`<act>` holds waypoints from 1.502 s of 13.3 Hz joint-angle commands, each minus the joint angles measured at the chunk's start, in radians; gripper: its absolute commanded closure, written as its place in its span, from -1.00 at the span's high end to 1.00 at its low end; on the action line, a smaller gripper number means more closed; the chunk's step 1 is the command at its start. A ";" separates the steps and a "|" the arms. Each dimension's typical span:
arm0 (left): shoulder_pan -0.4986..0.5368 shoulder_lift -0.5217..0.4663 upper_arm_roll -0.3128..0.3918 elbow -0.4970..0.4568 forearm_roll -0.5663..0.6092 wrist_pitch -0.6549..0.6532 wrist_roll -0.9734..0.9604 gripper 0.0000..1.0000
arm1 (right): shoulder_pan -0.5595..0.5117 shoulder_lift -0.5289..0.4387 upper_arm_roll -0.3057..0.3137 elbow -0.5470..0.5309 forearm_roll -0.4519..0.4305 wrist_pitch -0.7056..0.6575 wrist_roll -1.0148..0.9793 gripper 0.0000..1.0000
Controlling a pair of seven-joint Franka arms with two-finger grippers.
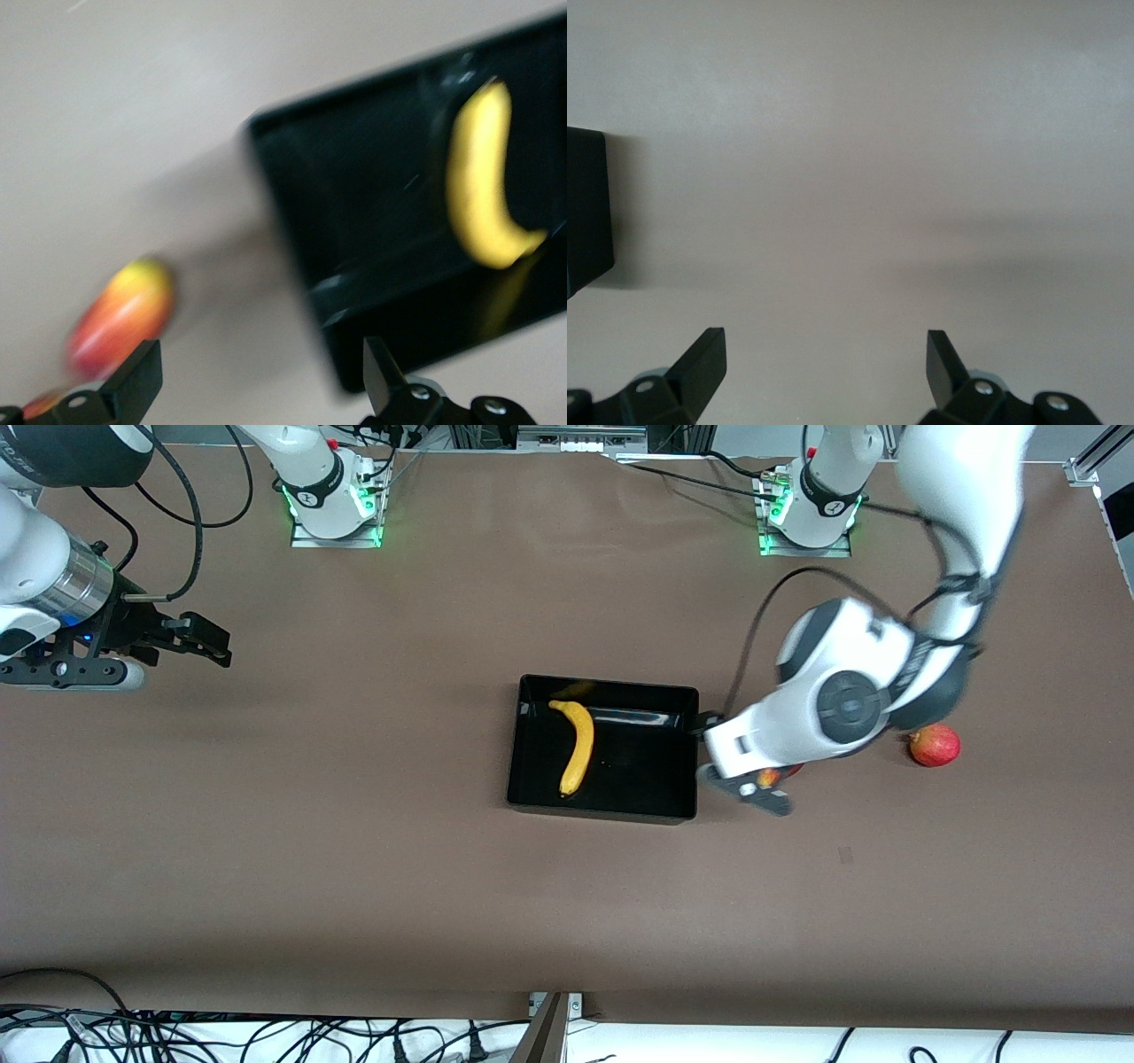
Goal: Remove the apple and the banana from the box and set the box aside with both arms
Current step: 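Move the left gripper back into the tray over the banana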
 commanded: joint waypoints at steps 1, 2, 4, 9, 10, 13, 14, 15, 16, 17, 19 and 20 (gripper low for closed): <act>-0.153 0.154 0.022 0.131 -0.007 0.201 -0.185 1.00 | -0.009 -0.017 0.005 -0.011 -0.011 -0.002 -0.012 1.00; -0.198 0.177 0.052 0.131 -0.005 0.251 -0.256 1.00 | -0.009 -0.017 0.005 -0.011 -0.011 -0.001 -0.012 1.00; -0.310 0.197 0.147 0.134 -0.005 0.260 -0.322 1.00 | -0.009 -0.017 0.005 -0.011 -0.011 -0.001 -0.012 1.00; -0.485 0.266 0.294 0.122 -0.002 0.364 -0.397 1.00 | -0.009 -0.017 0.006 -0.011 -0.011 -0.001 -0.012 1.00; -0.487 0.288 0.294 0.122 0.000 0.407 -0.399 1.00 | -0.009 -0.017 0.006 -0.011 -0.011 -0.001 -0.014 1.00; -0.497 0.311 0.294 0.093 0.004 0.448 -0.401 1.00 | -0.009 -0.017 0.006 -0.013 -0.011 -0.002 -0.012 1.00; -0.499 0.315 0.294 0.093 0.003 0.449 -0.402 1.00 | -0.009 -0.017 0.006 -0.013 -0.011 -0.004 -0.014 1.00; -0.499 0.317 0.294 0.093 0.003 0.448 -0.402 0.55 | -0.009 -0.017 0.005 -0.013 -0.011 -0.004 -0.014 1.00; -0.499 0.323 0.294 0.090 0.004 0.448 -0.399 -0.11 | -0.009 -0.017 0.006 -0.013 -0.011 -0.005 -0.014 1.00; -0.499 0.325 0.294 0.084 0.004 0.448 -0.399 -0.43 | -0.009 -0.017 0.006 -0.013 -0.011 -0.005 -0.014 1.00; -0.497 0.322 0.294 0.082 0.004 0.445 -0.397 -0.88 | -0.009 -0.017 0.005 -0.013 -0.011 -0.007 -0.014 1.00; -0.496 0.318 0.294 0.084 0.004 0.444 -0.387 -0.99 | -0.009 -0.017 0.005 -0.013 -0.011 -0.007 -0.014 1.00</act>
